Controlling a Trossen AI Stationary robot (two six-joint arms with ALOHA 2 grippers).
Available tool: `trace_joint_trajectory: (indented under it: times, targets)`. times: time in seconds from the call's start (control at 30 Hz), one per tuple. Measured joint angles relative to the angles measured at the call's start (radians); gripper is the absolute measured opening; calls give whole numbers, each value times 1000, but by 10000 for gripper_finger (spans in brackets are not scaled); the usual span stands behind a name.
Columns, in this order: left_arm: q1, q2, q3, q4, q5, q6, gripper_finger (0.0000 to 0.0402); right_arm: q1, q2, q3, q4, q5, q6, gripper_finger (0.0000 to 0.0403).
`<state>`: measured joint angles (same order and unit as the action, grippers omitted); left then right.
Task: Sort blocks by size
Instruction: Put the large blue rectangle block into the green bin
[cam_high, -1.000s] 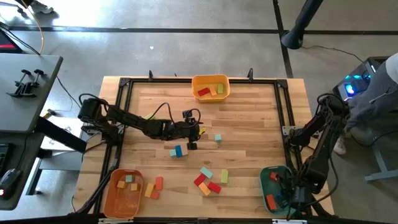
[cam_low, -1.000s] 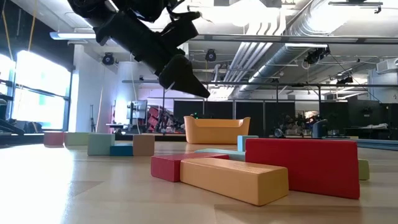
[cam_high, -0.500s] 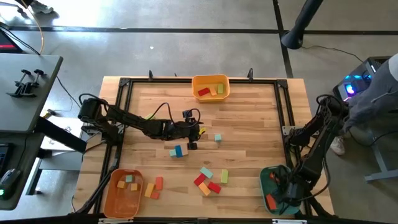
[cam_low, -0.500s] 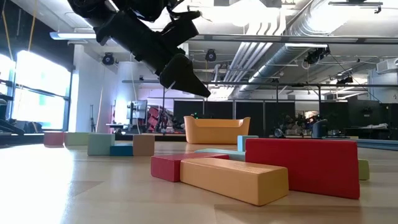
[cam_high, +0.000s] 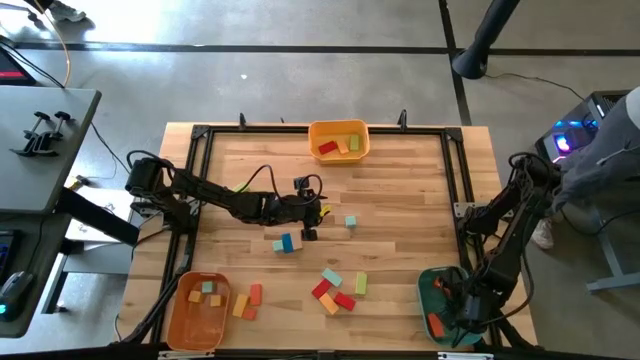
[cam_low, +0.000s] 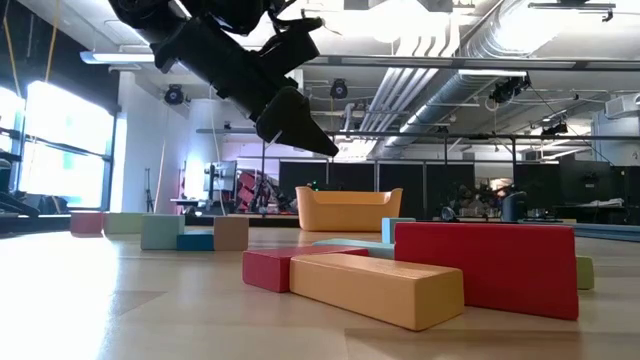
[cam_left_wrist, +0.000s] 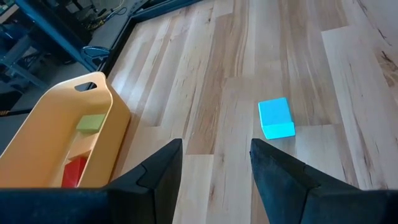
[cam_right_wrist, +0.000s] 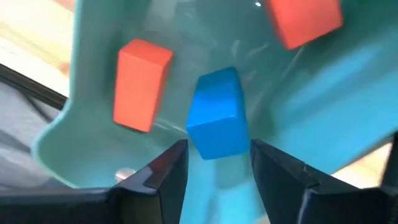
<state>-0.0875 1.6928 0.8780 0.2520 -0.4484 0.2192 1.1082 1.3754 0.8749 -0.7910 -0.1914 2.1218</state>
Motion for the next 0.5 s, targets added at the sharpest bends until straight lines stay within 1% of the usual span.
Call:
trace_joint_trajectory:
  times: [0.1,0.23,0.5]
  targets:
    - [0,0,0,0,0,0,177,7,0,0,-12,33,9,171]
    - [0,0,0,0,0,0,177,7,20,0,-17,-8,4,167]
    - [0,0,0,-1,0,1,177,6,61,3,7,-15,-37,161]
